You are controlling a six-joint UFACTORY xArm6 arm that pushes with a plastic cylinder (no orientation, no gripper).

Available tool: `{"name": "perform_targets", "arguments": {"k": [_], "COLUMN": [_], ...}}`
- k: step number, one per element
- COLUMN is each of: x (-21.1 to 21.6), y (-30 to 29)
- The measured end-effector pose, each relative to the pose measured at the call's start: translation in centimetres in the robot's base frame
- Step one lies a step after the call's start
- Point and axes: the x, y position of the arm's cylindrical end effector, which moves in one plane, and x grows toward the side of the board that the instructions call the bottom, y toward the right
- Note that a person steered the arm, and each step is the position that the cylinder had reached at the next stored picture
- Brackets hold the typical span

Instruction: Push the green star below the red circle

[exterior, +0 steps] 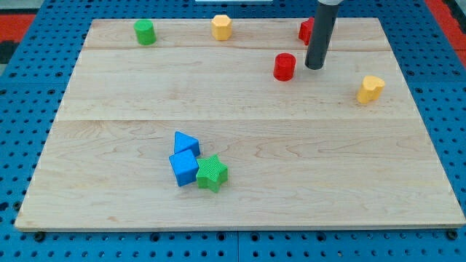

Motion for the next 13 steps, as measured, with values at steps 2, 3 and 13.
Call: {"name": "perform_targets", "arguments": {"k": [2,3,13], "x": [12.4,18.0,21.8], "y": [-5.6,-7.8,-6.1]}}
